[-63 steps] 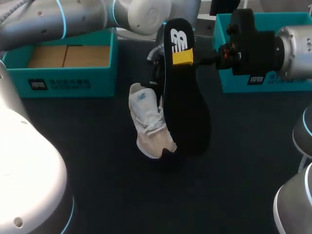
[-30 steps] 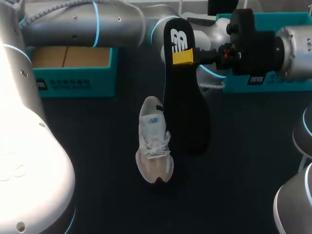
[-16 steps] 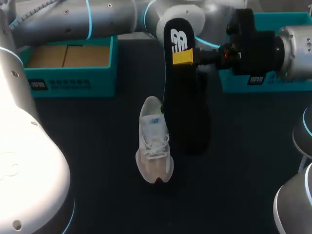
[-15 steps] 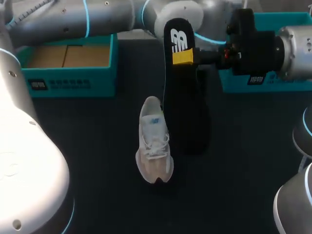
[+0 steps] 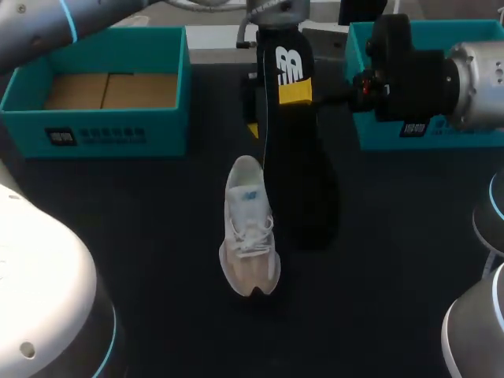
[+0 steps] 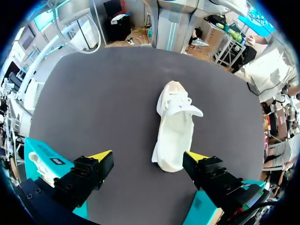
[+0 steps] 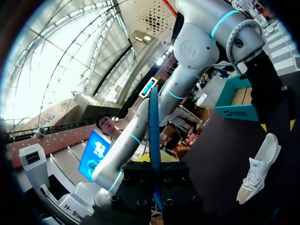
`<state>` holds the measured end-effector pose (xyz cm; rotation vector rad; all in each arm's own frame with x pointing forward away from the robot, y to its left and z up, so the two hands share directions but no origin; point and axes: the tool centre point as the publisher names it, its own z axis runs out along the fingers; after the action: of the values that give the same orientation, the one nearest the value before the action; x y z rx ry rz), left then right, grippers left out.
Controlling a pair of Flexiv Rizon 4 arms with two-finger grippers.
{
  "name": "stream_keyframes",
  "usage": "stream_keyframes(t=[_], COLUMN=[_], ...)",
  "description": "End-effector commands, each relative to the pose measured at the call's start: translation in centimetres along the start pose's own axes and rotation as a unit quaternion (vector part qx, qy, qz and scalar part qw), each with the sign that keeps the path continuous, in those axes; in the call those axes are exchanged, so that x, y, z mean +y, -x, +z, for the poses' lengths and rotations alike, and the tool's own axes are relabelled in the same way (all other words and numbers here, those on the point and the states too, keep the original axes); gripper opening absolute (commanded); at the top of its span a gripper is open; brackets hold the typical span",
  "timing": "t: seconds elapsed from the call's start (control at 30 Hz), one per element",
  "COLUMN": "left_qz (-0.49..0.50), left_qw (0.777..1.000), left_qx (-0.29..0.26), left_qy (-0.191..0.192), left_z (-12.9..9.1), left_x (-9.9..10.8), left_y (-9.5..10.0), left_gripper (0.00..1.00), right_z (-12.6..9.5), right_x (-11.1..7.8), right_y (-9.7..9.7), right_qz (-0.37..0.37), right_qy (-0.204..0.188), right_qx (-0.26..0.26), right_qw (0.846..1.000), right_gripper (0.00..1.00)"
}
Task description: Take the shoe out of the shoebox, open the shoe tongue, remove and reinsert the insole, then place the shoe into the shoebox
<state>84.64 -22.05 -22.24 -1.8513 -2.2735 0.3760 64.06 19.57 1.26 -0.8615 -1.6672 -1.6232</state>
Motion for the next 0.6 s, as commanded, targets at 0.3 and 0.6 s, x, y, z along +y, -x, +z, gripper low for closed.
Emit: stream_keyframes(t=[0.3,0.6], left_qz=[0.033,0.051], left_qw=[0.945,0.901], left_qx=[-0.324,-0.431], left_qy=[0.024,0.018], left_z=[-5.9,-8.9], left_x=[-2.4,-4.0], left_y=[-5.8,-9.7], left_gripper=[1.00,1.00], right_z=[-5.4,-10.3], right_x=[3.6,8.4], right_y=[3.5,6.5], right_qz=[0.098,0.168], right_qy=[0.100,0.143], right_qx=[-0.025,-0.031], right_qw=[0.990,0.975], right_gripper=[0.00,0.00])
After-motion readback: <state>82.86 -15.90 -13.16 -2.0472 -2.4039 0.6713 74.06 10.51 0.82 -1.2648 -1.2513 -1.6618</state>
